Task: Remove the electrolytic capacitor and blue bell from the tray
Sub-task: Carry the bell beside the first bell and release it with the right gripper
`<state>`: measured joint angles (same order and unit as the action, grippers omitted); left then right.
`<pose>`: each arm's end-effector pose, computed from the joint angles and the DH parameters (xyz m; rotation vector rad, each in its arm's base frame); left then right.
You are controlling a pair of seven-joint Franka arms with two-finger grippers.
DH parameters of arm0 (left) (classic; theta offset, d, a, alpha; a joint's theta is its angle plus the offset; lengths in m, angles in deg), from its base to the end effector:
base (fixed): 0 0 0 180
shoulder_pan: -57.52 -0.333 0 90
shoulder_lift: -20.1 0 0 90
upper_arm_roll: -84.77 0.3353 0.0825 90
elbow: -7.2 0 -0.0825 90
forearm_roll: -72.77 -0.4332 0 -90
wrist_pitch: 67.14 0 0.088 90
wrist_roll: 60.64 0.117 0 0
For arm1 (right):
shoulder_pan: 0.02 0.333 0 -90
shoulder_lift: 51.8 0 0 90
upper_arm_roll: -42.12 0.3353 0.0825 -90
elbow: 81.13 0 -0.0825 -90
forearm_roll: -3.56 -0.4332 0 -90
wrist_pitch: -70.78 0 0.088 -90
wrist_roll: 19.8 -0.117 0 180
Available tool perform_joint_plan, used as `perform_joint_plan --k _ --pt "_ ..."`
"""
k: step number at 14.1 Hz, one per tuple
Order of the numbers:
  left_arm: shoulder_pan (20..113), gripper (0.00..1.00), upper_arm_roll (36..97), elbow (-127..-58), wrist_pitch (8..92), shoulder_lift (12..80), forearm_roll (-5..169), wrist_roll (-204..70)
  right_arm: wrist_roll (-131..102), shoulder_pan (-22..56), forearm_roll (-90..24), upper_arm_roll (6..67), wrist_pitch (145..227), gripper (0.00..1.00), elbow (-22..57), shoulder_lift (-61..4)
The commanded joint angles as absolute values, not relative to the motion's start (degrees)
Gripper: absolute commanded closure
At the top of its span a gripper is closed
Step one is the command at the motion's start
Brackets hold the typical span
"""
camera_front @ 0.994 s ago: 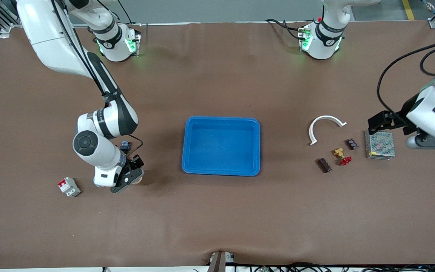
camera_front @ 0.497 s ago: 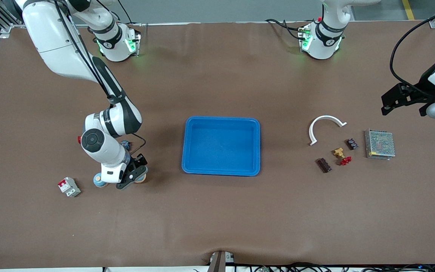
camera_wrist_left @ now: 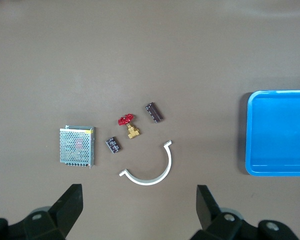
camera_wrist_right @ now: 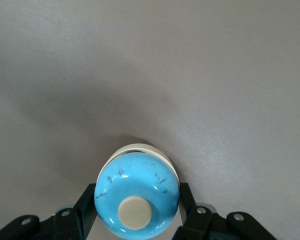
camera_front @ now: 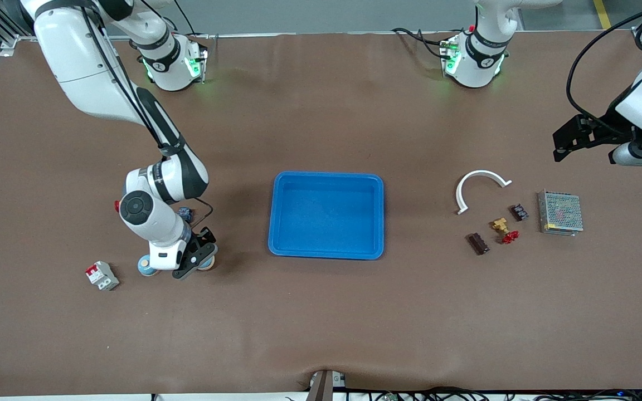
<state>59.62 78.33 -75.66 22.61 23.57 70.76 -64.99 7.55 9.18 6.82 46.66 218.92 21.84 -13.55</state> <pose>0.6184 -0.0863 0.6615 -3.1167 0.1115 -0.0980 0.6901 0.1661 0.1550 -2.9210 -1.1391 -0.1953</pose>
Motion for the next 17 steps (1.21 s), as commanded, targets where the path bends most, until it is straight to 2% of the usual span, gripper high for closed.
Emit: perform_joint_plan --k 1,2,3,7,8,13,15,17 --pt "59.2 0.00 78.2 -80.2 24.1 19.6 71.6 -63.9 9.2 7.9 6.5 47.5 220.7 0.51 23.3 -14.0" --pt "59.2 0.00 78.2 -81.3 25.0 19.0 71.6 -63.9 9.1 7.9 6.5 47.5 220.6 0.21 23.3 -14.0" --pt "59.2 0.00 78.2 -81.7 25.2 18.7 71.6 -64.0 8.8 7.9 6.4 47.5 220.5 0.00 23.2 -14.1" --pt "59.0 0.00 78.3 -82.0 25.4 18.6 71.5 -64.0 8.4 8.0 6.0 47.5 218.4 0.00 21.9 -15.2" --pt "58.9 0.00 78.3 -82.2 25.4 18.6 71.5 -64.0 8.4 7.9 5.8 47.5 215.2 0.00 20.4 -16.6" --pt "58.9 0.00 78.4 -84.0 25.4 16.9 71.5 -64.0 -0.3 7.8 5.8 47.6 188.6 0.00 9.5 -23.9" --pt "58.9 0.00 78.5 -86.2 26.4 15.4 71.6 -64.0 -2.3 7.5 5.7 47.5 181.2 0.00 7.6 -26.9" --pt "58.8 0.00 78.6 -88.8 28.7 14.0 71.6 -64.0 -5.2 7.4 5.7 47.5 177.3 0.00 6.8 -29.2"
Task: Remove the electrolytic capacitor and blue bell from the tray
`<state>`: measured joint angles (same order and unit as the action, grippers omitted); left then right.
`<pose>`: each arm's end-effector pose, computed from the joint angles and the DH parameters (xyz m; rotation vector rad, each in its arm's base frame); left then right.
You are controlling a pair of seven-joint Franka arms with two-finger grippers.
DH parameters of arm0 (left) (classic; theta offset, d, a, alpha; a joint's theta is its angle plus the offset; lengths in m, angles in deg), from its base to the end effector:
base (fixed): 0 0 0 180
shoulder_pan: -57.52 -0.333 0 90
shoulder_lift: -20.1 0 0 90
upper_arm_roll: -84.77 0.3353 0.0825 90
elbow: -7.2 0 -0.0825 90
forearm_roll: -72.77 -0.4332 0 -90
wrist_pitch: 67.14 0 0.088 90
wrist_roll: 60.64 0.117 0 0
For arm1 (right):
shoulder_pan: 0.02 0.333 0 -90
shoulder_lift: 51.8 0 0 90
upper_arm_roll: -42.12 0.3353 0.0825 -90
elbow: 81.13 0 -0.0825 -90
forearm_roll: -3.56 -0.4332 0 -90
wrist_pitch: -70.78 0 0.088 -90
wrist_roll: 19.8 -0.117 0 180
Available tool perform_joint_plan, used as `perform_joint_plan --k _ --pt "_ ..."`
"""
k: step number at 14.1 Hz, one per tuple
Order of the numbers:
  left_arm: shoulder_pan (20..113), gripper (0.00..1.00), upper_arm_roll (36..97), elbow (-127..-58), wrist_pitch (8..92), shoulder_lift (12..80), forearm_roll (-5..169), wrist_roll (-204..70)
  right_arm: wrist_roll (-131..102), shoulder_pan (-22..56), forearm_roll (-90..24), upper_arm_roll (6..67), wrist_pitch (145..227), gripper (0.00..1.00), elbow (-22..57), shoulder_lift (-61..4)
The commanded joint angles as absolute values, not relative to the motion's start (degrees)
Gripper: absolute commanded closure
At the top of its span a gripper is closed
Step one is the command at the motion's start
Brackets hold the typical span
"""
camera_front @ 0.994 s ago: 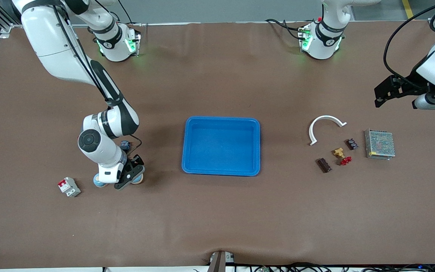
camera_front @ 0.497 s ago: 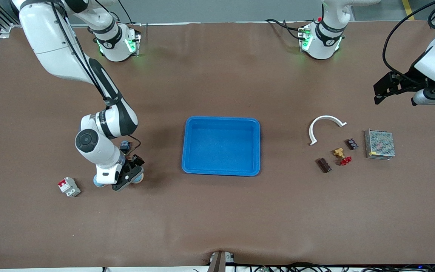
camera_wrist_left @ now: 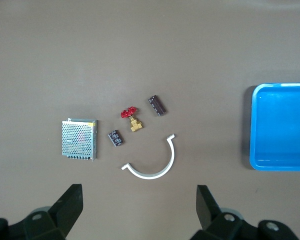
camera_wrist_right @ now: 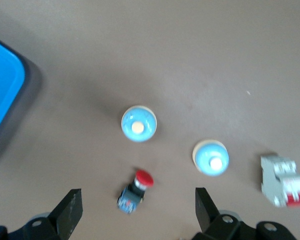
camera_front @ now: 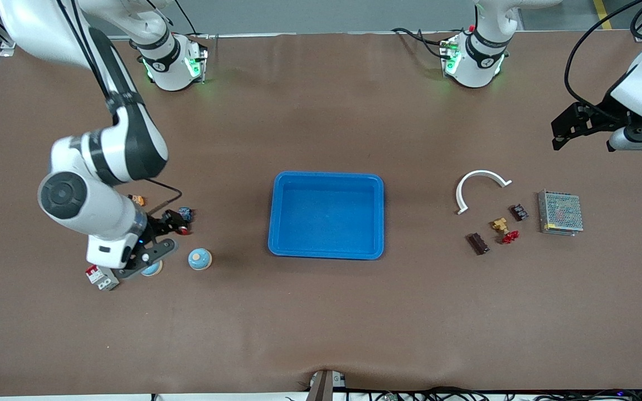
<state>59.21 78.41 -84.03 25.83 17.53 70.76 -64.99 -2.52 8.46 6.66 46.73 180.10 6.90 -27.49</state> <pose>0.5896 -0.0810 0.6541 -3.1058 0.1012 -0.1225 0.7106 0.1533 0.3956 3.0106 0.8381 -0.0810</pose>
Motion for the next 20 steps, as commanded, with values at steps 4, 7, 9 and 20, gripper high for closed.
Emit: perform_joint_plan --k 4,7,9,20 --pt "58.9 0.00 78.7 -88.3 28.8 14.0 72.5 -64.2 -14.2 7.4 5.7 47.6 168.4 0.00 6.8 -36.0" --pt "59.0 0.00 78.8 -86.8 28.5 14.6 72.6 -64.2 -18.2 7.4 5.7 47.5 159.7 0.00 7.3 -42.8" --pt "58.9 0.00 78.8 -86.6 28.5 14.7 72.6 -64.2 -19.6 7.9 5.7 47.5 157.0 0.00 8.2 -45.4" --pt "58.9 0.00 78.8 -86.6 28.5 15.1 72.5 -63.9 -28.4 10.7 6.6 47.2 142.5 0.00 6.7 -47.7"
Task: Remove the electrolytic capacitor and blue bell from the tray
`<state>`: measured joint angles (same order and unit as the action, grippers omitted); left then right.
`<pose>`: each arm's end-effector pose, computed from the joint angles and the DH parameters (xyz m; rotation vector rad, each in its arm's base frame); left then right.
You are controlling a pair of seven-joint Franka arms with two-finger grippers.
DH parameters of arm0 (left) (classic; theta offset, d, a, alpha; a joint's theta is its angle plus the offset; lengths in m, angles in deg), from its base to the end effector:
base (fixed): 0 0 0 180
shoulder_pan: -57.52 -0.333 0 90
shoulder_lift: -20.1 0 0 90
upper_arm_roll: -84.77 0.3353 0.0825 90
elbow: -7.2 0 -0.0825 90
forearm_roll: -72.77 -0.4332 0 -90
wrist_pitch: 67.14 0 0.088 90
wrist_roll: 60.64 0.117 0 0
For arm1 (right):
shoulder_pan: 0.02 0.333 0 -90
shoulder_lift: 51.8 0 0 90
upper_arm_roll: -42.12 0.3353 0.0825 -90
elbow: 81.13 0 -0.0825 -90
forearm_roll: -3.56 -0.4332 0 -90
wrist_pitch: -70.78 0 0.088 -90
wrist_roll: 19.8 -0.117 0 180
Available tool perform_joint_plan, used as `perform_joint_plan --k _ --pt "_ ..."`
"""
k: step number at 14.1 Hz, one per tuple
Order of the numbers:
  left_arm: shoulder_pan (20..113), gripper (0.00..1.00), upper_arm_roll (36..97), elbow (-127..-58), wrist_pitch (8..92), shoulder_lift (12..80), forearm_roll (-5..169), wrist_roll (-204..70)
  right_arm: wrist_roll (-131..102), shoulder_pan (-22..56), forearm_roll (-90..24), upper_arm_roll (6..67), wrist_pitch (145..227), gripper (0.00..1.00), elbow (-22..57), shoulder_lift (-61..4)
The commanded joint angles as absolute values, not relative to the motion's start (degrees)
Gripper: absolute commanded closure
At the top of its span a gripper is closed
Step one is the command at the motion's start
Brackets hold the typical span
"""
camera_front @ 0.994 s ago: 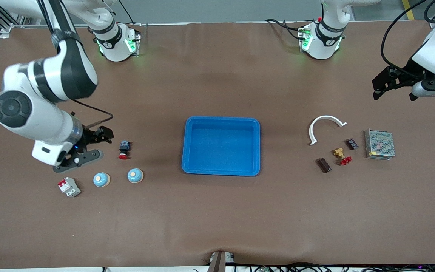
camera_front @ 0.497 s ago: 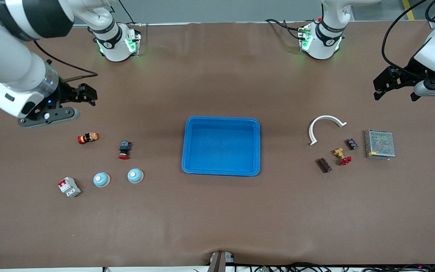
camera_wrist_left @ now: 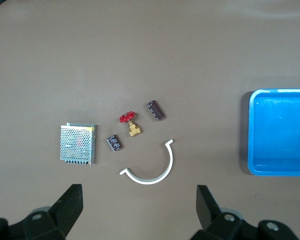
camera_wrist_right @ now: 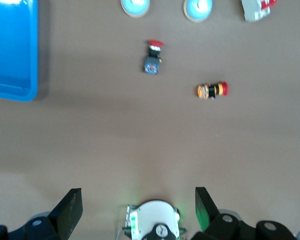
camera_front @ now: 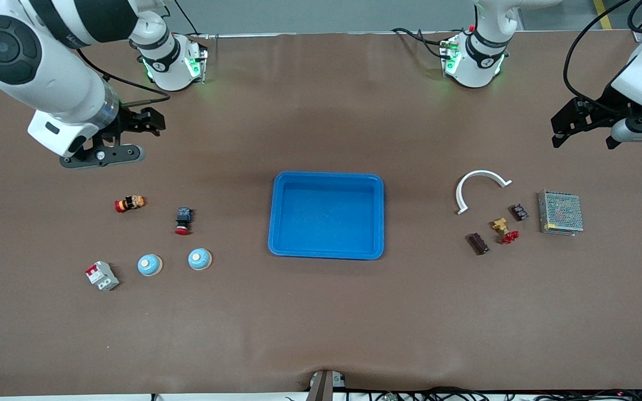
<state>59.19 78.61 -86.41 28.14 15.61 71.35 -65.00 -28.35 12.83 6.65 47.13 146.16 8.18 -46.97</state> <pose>0.5826 -0.0799 0.6558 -3.1138 0.0960 -0.1715 0.5683 0.1734 0.5724 2.9768 0.2362 -0.4637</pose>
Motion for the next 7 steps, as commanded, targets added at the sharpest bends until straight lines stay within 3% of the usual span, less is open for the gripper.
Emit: perform_joint_plan --k 1,7 --pt "58.9 0.00 78.8 -86.6 28.5 15.1 72.5 -63.9 -28.4 9.0 6.3 47.3 140.4 0.00 5.9 -47.7" --pt "59.0 0.00 78.8 -86.5 28.5 15.1 72.4 -63.9 -27.5 1.0 6.4 47.3 144.8 0.00 5.1 -47.8"
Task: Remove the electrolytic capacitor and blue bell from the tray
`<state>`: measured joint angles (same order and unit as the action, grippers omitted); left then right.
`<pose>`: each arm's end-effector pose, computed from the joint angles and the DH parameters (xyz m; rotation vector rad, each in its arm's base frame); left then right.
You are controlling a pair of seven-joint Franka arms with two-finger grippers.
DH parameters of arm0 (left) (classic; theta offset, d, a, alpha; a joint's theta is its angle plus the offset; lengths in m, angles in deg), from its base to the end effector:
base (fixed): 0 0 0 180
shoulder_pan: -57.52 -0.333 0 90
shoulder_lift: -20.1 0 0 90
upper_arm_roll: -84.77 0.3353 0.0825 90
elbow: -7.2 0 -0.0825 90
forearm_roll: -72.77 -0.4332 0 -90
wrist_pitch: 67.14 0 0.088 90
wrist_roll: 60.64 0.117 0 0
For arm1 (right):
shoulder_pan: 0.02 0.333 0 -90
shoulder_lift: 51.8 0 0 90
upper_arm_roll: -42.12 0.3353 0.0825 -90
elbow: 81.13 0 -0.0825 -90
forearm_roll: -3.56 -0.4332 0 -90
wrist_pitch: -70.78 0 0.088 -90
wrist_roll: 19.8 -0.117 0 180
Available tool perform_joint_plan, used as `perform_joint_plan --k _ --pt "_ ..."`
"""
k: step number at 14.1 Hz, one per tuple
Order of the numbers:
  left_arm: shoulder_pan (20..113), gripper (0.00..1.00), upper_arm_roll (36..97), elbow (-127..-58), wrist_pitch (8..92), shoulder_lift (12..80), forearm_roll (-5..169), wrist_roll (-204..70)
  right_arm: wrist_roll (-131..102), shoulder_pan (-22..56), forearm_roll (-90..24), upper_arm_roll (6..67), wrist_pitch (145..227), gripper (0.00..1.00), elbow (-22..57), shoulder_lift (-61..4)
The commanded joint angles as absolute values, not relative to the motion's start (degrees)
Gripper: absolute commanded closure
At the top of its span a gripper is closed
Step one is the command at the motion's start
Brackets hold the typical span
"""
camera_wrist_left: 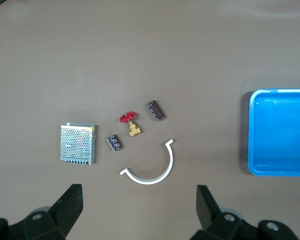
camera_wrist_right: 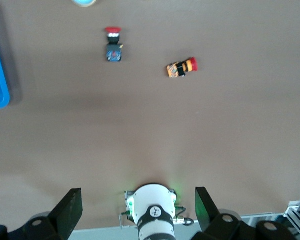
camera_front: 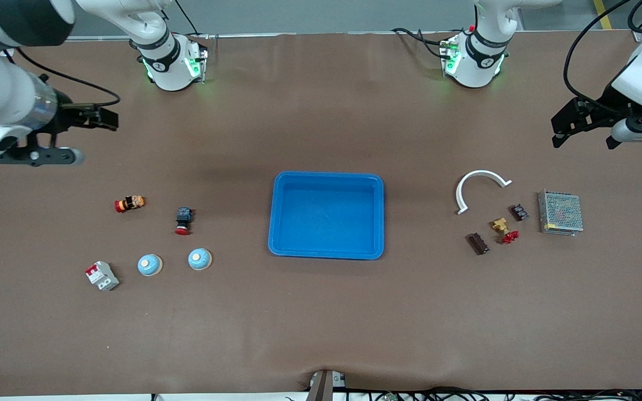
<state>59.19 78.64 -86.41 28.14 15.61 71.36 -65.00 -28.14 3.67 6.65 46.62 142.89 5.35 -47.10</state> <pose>0.5827 -0.0797 0.6558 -3.1140 0.0952 -0.1714 0.5847 0.0748 0.5949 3.0079 -0.0147 -0.4893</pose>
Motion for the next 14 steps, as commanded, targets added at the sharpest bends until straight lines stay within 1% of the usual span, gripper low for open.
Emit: perform_joint_plan --k 1,5,8,10,12,14 --pt "59.0 0.00 78.8 -86.5 28.5 15.1 72.4 -63.9 -24.7 -0.5 6.5 47.3 146.8 0.00 5.3 -47.8" --pt "59.0 0.00 78.8 -86.6 28.5 15.1 72.4 -63.9 -20.8 -3.3 6.0 47.3 150.9 0.00 6.1 -49.4" --pt "59.0 0.00 78.8 -86.6 28.5 15.1 72.4 -63.9 -20.9 -3.9 5.8 47.3 152.7 0.00 9.8 -51.7" --pt "59.0 0.00 78.8 -86.6 28.5 15.1 72.3 -63.9 -21.5 -3.9 5.8 47.3 152.6 0.00 11.2 -53.1" --pt "59.0 0.00 78.8 -86.6 28.5 15.0 72.3 -63.9 -21.5 -3.9 5.0 47.3 152.0 0.00 11.2 -53.2" --pt "59.0 0.00 78.7 -86.4 28.4 15.0 72.3 -64.1 -21.4 -4.0 4.9 47.3 149.2 0.00 10.9 -53.1"
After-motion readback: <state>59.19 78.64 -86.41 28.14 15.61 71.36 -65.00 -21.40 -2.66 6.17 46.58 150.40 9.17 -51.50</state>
